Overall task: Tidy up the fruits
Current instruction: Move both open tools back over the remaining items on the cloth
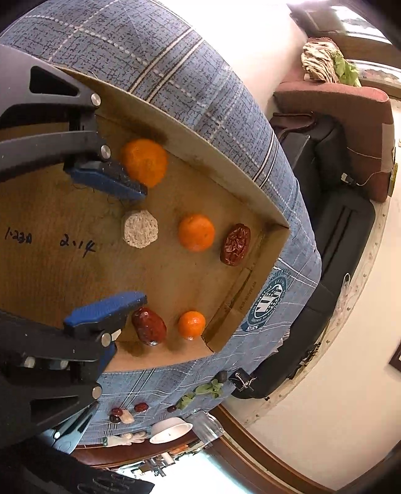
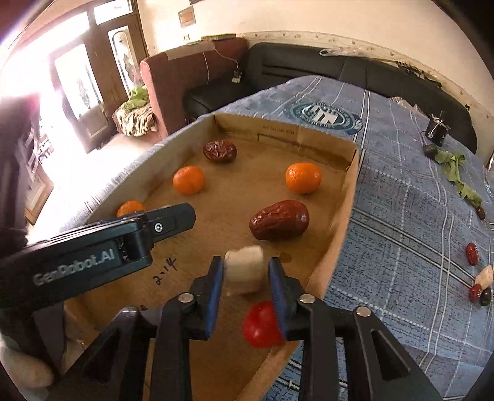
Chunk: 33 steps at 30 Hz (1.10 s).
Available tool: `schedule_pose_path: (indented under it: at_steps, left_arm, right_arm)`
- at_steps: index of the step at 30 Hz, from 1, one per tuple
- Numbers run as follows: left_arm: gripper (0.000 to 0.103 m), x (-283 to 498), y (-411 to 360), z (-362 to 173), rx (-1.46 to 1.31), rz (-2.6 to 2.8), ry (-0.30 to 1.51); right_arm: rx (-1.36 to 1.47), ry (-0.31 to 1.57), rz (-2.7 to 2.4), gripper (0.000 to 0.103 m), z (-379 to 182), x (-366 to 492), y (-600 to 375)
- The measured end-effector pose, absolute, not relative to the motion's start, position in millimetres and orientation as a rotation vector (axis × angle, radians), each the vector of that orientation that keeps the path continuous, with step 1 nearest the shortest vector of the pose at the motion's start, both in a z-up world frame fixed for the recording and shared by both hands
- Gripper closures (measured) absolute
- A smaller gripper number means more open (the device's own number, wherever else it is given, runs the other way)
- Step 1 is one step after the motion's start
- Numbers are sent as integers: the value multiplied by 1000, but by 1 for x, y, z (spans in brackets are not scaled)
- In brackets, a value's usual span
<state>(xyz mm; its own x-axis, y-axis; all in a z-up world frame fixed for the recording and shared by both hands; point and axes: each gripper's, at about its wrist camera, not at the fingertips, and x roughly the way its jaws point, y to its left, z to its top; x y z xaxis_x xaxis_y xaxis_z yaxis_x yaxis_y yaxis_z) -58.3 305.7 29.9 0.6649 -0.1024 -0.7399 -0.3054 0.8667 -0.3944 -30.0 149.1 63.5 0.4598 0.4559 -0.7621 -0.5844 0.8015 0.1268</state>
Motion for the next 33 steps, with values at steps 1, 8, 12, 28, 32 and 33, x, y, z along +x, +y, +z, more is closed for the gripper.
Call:
schedule_pose_path:
  at_steps: [1,8,12,28,32,33]
  left_arm:
    - [42,-61,306,32,-530,126,843]
    - [30,-82,299,68,-499,149,761]
    - [19,-90,281,87,-410,187,723]
    - [18,-100,177,123,-98,157,648]
    - [18,-96,160,123,-67,144,655]
    - [18,-96,156,123,-60,141,656]
  right_arm:
    - [-158,870,641,62,68,-32,145]
    - [-68,783,608,42,95,-49,102]
    - [24,778,574,38,98,-52,72]
    - [143,790,453,30,89,-53,-16]
    - [152,784,436,29,89,-55,-31]
    - [155,782,432,29,89,-55,-35]
